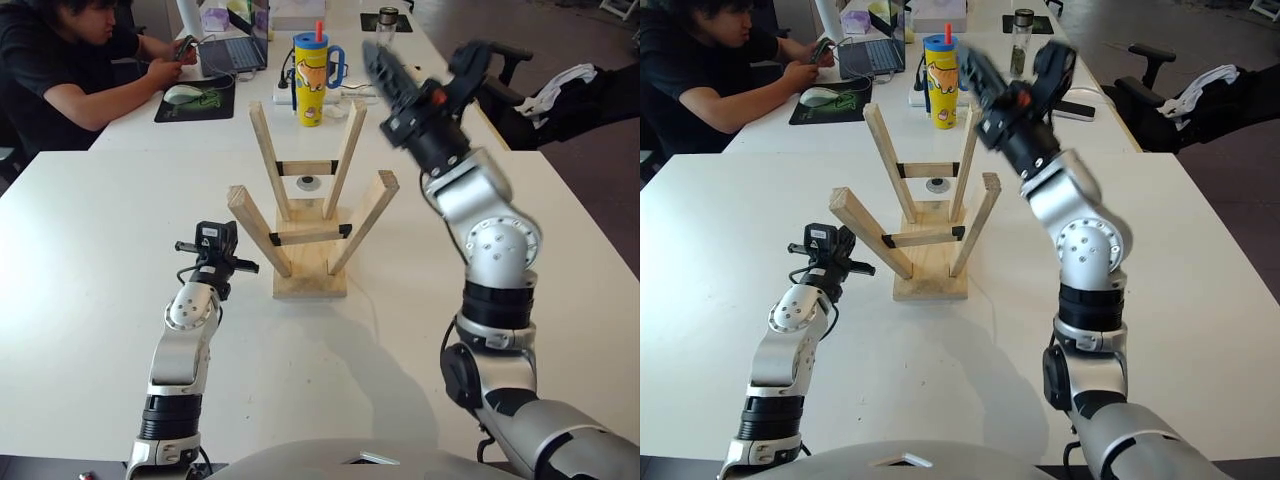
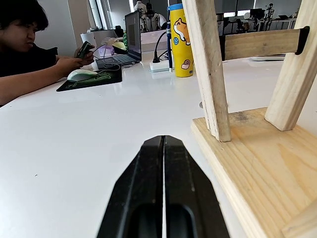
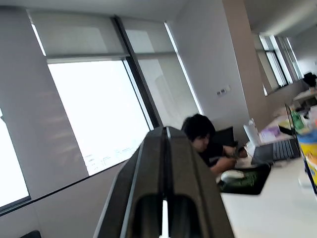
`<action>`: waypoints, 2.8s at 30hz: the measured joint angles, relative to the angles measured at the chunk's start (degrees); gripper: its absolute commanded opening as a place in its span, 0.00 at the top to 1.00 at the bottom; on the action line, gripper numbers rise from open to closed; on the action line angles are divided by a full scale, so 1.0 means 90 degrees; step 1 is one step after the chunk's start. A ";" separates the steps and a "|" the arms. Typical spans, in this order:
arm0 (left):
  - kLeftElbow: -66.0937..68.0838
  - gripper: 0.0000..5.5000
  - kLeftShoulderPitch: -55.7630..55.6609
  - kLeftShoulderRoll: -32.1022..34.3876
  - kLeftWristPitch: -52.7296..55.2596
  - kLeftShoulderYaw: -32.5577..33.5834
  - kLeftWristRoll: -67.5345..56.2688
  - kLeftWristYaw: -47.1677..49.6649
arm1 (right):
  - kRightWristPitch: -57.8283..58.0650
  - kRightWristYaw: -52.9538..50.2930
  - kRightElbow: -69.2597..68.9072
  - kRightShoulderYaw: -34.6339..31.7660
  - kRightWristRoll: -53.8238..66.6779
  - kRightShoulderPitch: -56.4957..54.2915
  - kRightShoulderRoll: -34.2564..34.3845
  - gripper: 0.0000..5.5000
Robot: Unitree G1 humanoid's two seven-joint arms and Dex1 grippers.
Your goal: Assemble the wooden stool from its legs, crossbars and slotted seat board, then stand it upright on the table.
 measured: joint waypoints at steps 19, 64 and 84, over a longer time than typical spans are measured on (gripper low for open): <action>-0.0012 1.00 0.0098 -0.0076 0.0045 -0.0136 -0.0017 0.0009 | -0.0234 -0.0504 0.0018 0.1503 -0.1592 0.1739 -0.0099 1.00; -0.1966 1.00 -0.0039 -0.0057 0.0927 -0.0352 -0.0159 0.0450 | -0.0117 -0.1423 -0.1449 0.2139 -0.4411 0.3184 0.0419 1.00; -0.1948 1.00 -0.0341 -0.0294 0.0360 -0.0120 -0.0485 0.0330 | 0.0338 -0.1664 -0.1042 0.1553 -0.3696 0.3569 0.1479 1.00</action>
